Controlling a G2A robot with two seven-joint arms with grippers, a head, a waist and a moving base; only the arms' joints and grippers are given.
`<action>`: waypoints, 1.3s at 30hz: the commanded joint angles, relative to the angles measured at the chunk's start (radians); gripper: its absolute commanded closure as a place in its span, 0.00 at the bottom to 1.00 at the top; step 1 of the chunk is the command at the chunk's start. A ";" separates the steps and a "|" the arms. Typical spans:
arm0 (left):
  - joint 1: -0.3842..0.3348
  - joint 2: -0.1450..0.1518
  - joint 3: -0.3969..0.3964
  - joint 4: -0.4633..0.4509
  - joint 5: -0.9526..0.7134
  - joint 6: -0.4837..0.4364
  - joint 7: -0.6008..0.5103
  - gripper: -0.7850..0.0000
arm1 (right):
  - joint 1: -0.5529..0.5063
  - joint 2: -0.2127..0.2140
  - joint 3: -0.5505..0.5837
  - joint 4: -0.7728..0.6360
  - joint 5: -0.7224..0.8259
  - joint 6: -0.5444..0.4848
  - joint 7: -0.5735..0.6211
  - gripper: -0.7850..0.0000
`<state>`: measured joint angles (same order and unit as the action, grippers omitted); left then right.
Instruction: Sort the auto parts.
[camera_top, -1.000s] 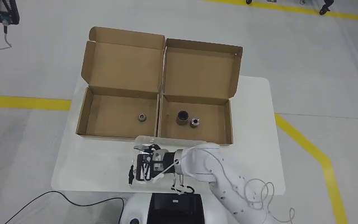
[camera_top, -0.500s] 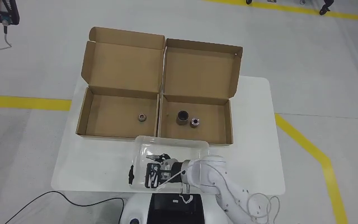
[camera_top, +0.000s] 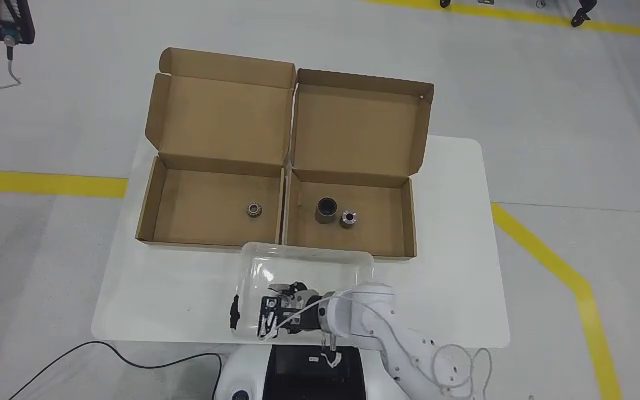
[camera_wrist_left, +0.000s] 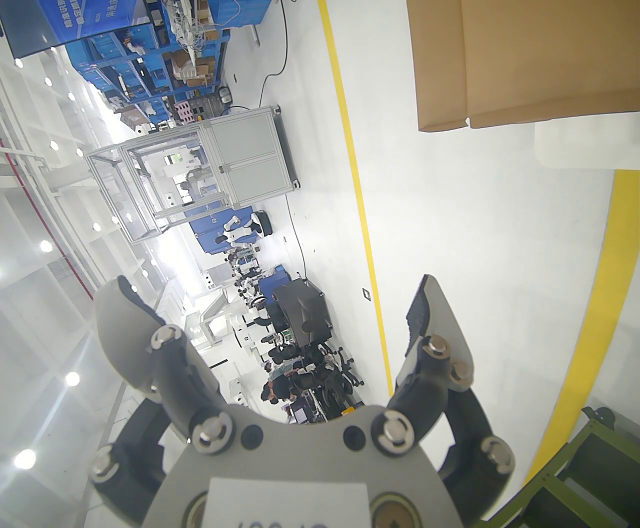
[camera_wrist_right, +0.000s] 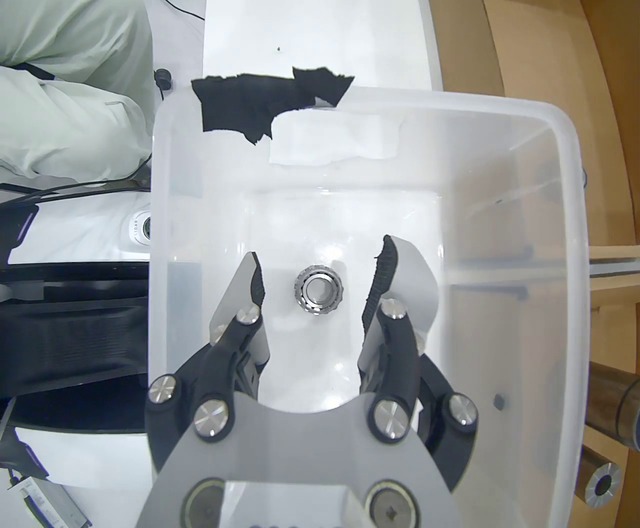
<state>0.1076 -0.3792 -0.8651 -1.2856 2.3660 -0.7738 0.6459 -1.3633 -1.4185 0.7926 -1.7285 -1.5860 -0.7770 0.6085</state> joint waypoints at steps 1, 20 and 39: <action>0.000 0.000 0.000 0.000 0.000 0.000 0.000 0.00 | 0.006 0.000 -0.008 0.009 0.000 0.009 0.000 0.44; 0.000 0.000 0.000 0.000 0.000 0.000 0.000 0.00 | 0.073 -0.007 -0.078 0.107 0.013 0.082 0.078 0.42; 0.000 0.000 0.000 0.000 0.000 0.000 0.000 0.00 | 0.082 -0.002 -0.125 0.061 -0.062 0.164 0.085 1.00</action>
<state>0.1076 -0.3792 -0.8651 -1.2856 2.3660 -0.7738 0.6459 -1.2771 -1.4226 0.6663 -1.6586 -1.6424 -0.6151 0.6974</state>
